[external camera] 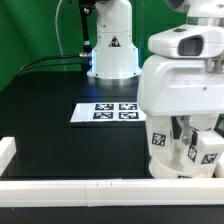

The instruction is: Assemble stool

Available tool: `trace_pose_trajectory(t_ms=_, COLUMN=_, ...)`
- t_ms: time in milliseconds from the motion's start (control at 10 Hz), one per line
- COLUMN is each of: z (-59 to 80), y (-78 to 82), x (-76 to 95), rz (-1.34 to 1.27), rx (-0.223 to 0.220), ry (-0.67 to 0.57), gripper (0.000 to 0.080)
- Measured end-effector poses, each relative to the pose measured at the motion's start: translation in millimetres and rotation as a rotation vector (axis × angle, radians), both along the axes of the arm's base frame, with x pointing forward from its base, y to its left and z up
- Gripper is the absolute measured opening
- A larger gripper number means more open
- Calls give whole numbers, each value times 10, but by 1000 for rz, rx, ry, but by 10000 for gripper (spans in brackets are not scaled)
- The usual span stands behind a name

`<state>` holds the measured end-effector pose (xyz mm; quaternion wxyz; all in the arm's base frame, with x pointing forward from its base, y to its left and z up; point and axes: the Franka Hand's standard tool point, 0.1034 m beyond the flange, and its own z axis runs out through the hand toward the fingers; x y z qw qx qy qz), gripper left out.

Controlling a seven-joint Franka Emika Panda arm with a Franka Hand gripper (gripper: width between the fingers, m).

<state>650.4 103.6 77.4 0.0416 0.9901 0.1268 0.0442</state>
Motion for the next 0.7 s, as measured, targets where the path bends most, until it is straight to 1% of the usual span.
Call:
trace_pose_trajectory(t_ms=100, z=0, y=-56, x=27, rz=-34, rx=3, ry=-5, gripper=339)
trace_pose_trajectory(t_ms=300, z=-4, y=-136, x=67, rz=-155, rx=29, ry=-52, gripper=339)
trace_pose_trajectory(t_ms=500, z=-4, y=-109, x=65, rz=-276, rx=44, ry=-59, gripper=339)
trace_pose_trajectory(t_ms=600, z=-12, y=-124, x=62, rz=-430, rx=70, ry=-73, gripper=339)
trace_pose_trajectory(t_ms=700, z=-20, y=-201, x=45, rz=-591, rx=86, ry=-93, gripper=340)
